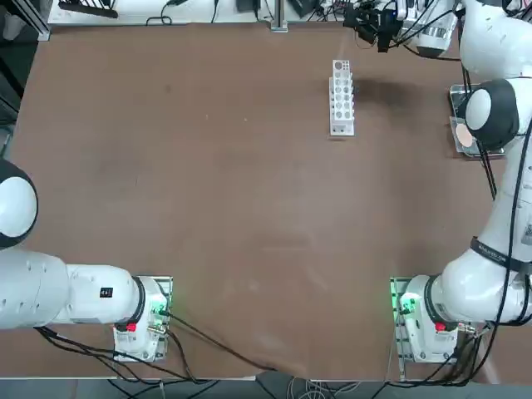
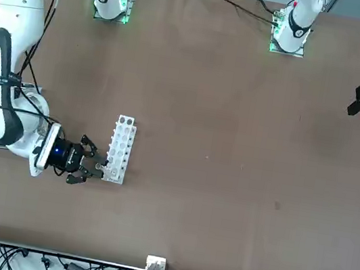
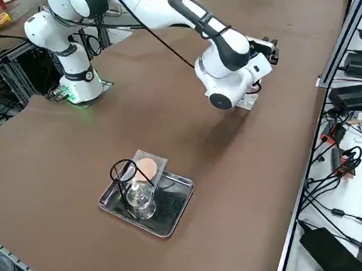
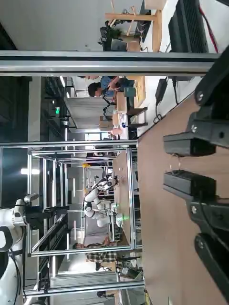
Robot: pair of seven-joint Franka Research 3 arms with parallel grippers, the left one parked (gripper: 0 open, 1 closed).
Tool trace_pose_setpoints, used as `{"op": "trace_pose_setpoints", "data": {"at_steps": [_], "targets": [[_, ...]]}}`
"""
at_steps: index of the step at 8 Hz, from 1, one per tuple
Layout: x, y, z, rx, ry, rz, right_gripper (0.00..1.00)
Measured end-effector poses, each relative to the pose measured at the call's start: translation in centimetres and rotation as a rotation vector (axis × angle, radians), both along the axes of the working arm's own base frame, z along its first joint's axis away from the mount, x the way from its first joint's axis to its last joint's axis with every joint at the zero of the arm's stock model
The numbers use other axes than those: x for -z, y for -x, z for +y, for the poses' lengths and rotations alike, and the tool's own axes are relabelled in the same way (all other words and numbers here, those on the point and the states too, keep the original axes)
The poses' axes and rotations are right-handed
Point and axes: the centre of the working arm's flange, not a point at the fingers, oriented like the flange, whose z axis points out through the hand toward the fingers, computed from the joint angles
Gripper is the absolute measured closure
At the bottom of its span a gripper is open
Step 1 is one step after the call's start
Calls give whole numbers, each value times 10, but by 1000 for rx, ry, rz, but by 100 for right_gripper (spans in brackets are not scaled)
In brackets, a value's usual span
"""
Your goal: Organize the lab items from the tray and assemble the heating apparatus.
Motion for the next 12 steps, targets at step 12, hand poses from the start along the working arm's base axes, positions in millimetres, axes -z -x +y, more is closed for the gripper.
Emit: {"op": "trace_pose_setpoints", "data": {"at_steps": [12], "targets": [[19,6,0,-33,12,14,77]]}}
